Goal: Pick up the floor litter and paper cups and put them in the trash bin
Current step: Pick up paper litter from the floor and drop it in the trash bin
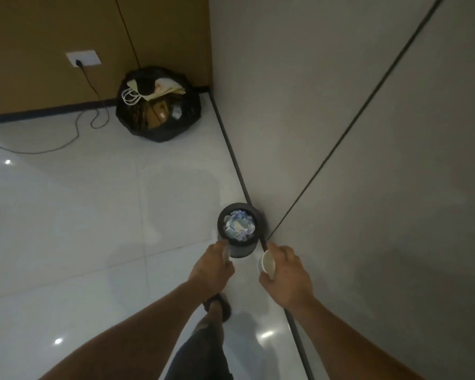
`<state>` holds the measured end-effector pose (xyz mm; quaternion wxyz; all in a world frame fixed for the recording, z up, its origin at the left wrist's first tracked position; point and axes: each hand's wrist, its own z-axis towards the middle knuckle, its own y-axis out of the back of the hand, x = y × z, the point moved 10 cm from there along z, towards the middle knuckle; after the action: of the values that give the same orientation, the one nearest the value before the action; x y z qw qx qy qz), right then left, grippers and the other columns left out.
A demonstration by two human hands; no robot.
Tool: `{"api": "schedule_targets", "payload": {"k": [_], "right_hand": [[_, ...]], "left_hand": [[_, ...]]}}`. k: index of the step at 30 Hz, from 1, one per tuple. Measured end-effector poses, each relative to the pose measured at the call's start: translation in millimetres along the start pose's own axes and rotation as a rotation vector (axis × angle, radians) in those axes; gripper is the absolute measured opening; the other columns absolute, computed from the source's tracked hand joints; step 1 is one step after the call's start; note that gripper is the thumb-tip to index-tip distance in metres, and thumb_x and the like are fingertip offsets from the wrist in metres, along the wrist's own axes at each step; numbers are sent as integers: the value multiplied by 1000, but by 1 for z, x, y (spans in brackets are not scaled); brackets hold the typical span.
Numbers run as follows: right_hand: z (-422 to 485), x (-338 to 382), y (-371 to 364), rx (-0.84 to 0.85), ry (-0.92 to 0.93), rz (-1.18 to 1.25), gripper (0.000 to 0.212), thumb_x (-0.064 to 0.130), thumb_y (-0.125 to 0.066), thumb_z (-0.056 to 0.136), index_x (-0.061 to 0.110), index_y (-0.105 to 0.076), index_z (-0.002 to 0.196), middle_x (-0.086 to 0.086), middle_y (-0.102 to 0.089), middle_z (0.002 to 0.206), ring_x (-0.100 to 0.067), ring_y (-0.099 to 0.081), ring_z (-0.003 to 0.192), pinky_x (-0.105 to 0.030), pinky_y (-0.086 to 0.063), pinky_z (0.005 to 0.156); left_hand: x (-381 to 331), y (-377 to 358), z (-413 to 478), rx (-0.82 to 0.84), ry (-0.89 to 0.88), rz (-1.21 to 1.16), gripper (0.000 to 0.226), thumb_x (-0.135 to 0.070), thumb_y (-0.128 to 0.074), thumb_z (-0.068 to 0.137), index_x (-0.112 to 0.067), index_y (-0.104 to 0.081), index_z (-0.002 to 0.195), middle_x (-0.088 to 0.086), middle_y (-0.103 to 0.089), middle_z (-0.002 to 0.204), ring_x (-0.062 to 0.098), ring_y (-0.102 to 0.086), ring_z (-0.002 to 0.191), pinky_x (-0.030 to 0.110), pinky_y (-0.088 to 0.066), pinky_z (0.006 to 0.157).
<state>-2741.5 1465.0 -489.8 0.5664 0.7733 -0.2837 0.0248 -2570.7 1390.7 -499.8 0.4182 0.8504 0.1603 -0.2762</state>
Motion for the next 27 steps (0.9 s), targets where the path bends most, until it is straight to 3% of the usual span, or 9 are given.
{"api": "schedule_targets", "payload": {"k": [5,7,11,14,17,20,24,27], "right_hand": [[132,-1,-28,-20,-47,34,74,44,-63,86,28,-27,149,-1,-36,146,-18,-42,126,-26,-47,93],[184,-6,-49,-15,-53,62,74,43,-63,86,28,-27,149,-1,-35,146,-19,-42,126,-29,-48,95],[285,-32,-109,-43,-19,11,71,44,-61,88,23,-31,149,-5,-40,144,-22,-43,128,-33,-48,98],[354,-57,-169,-30,20,-65,71,42,-62,88,20,-33,149,-6,-45,142,-23,-42,131,-34,-45,103],[397,-82,-234,5,86,-124,72,41,-67,86,19,-34,147,-7,-48,140,-25,-41,133,-41,-43,104],[408,-109,-286,8,101,-165,75,41,-68,83,19,-35,146,-10,-46,141,-30,-33,139,-49,-41,106],[397,-132,-323,-48,97,-201,84,39,-68,84,18,-23,152,-14,-33,153,-32,-16,148,-56,-34,109],[389,-140,-340,-71,85,-253,96,46,-65,83,22,-8,156,-13,-13,162,-31,-3,150,-58,-26,114]], "left_hand": [[15,2,135,64,-7,33,45,-28,-54,94,-26,-39,136,1,-54,132,5,-46,95,19,-38,81],[26,-5,187,69,-15,28,43,-29,-53,95,-27,-39,135,-1,-55,130,4,-44,94,18,-37,80],[59,-50,285,101,-29,-10,45,-30,-53,95,-28,-37,137,-2,-54,130,4,-46,98,18,-38,82],[76,-94,350,59,-180,55,46,-29,-58,93,-22,-42,135,1,-53,133,14,-54,114,21,-40,91],[109,-141,400,34,-244,135,55,-33,-57,90,-21,-39,140,2,-39,148,19,-27,141,36,-27,109],[149,-189,428,35,-307,367,65,-45,-42,89,-17,-29,146,5,-26,156,20,-1,146,44,-15,114],[189,-225,437,-17,-375,658,69,-43,-36,92,-15,-9,149,11,-7,159,30,4,147,49,-11,117],[198,-236,436,-68,-427,726,65,-40,-30,98,-10,-10,151,13,-1,160,30,5,148,50,-4,119]]}}
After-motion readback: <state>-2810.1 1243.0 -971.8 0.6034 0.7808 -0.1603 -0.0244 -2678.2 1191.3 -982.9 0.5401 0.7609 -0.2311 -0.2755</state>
